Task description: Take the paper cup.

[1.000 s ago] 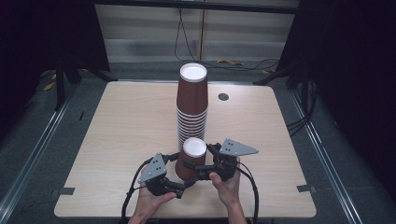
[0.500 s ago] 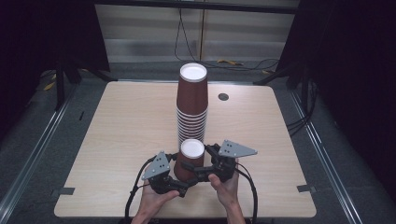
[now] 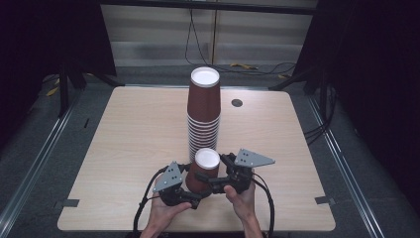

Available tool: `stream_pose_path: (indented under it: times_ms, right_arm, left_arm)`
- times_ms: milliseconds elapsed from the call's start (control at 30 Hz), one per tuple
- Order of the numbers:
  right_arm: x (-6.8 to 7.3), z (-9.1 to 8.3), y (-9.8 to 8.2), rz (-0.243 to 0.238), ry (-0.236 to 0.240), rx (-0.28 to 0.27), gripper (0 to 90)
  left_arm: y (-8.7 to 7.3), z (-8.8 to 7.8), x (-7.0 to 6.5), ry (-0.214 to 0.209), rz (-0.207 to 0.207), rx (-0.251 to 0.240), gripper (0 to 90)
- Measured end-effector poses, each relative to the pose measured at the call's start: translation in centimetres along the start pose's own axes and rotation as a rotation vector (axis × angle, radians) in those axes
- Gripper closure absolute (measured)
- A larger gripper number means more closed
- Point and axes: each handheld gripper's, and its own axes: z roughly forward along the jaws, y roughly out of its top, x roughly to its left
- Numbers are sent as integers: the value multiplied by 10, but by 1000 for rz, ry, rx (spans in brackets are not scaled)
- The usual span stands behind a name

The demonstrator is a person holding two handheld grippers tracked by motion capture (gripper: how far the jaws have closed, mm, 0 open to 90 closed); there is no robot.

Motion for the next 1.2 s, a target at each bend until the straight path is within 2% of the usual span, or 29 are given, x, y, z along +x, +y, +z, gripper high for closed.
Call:
stream_pose_path:
  times_ms: [167, 333, 700, 867, 1200]
  right_arm:
    - [0, 3, 0, 4, 2, 5, 139]
    - [0, 3, 0, 5, 1, 3, 133]
    - [-1, -2, 1, 1, -9, -12, 129]
    - [-2, -4, 2, 3, -12, -15, 129]
    - [-2, -9, 2, -2, -15, -6, 129]
  left_arm:
    - [0, -1, 1, -14, 0, 15, 109]
    - [0, -1, 1, -20, 1, 20, 110]
    - [-3, -9, 5, 20, -1, 22, 109]
    - [-4, -12, 7, 25, -2, 24, 110]
    - [-2, -16, 11, 29, 15, 59, 111]
